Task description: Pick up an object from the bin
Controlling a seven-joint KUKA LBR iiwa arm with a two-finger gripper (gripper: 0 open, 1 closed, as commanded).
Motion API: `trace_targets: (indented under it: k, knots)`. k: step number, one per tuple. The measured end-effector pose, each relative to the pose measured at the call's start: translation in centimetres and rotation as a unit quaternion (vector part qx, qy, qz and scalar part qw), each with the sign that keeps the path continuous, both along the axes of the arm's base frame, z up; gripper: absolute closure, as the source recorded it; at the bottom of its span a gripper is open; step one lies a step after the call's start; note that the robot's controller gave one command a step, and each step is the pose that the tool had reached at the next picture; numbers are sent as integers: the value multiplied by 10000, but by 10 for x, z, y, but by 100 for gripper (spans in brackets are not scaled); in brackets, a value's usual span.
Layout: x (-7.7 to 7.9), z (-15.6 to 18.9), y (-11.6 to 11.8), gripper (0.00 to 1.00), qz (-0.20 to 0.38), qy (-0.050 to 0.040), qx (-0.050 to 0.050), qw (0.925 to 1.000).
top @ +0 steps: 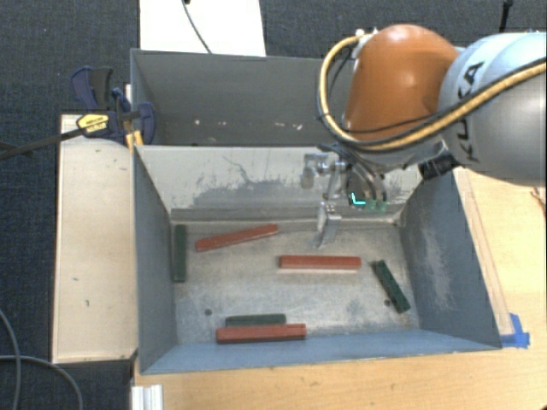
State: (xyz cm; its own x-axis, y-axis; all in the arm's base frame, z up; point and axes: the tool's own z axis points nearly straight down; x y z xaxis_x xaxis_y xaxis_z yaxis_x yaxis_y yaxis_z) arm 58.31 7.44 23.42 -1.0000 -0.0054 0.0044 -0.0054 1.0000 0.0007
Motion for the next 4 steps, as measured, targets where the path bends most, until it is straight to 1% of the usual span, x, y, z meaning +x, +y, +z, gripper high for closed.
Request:
trace_targets:
  k: [1,2,3,4]
  knots:
    - [-71,-159,-4,0,908,9,0,9959]
    - [-96,-164,-63,0,406,-39,-6,9992]
    - [-94,-163,15,0,890,-58,21,9960]
    - [-102,-162,80,0,807,-99,26,9967]
